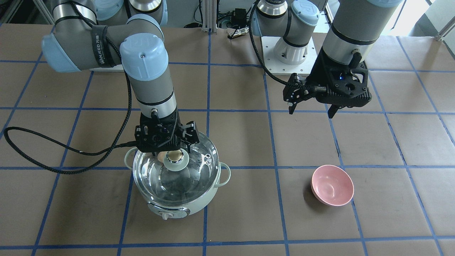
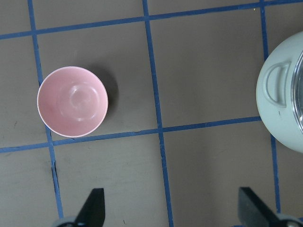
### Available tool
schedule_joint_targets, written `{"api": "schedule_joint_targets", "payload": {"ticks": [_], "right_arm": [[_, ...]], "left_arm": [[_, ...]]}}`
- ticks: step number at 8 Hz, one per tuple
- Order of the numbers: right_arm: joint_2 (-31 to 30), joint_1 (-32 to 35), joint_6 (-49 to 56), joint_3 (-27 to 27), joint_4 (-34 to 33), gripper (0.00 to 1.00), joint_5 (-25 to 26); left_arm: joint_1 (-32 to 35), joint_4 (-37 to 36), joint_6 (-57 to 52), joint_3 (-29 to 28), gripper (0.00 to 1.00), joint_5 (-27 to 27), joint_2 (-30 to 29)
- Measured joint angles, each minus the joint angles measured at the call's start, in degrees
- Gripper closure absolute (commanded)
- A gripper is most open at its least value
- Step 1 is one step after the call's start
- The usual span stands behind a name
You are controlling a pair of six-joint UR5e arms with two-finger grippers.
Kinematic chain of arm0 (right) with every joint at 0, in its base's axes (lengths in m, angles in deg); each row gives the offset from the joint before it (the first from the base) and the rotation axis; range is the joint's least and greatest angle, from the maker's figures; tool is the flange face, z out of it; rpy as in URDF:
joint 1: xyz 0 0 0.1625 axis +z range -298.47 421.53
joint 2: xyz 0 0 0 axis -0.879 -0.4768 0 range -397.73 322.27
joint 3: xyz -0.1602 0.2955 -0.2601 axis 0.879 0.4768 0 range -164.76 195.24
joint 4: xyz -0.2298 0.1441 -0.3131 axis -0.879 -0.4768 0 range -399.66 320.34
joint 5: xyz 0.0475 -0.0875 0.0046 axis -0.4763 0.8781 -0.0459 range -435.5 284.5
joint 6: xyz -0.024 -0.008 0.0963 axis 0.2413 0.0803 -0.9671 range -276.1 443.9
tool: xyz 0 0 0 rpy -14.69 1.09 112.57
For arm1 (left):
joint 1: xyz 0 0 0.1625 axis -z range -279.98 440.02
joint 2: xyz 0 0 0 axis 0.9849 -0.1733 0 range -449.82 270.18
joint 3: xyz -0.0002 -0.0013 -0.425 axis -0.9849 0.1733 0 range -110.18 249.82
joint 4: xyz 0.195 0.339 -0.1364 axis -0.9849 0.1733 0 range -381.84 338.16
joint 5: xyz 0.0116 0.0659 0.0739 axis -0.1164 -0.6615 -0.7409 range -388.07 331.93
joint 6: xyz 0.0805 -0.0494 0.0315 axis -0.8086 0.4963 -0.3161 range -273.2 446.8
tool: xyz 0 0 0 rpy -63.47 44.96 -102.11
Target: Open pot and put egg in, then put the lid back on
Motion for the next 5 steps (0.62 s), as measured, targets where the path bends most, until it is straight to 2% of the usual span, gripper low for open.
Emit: {"api": "schedule_joint_targets", "payload": {"ticks": [3,5], "right_arm": [[-5.9,-1.9,0.5,2.4,11.7,0.00,1.4],[-9.9,-4.5,0.9,3.0,15.1,0.00,2.7]], "left_arm": [[0.0,0.0,-0.1,0.0,0.00,0.1,0.0],[0.0,-0.1,-0.1,0.0,0.00,0.2,0.0]]}}
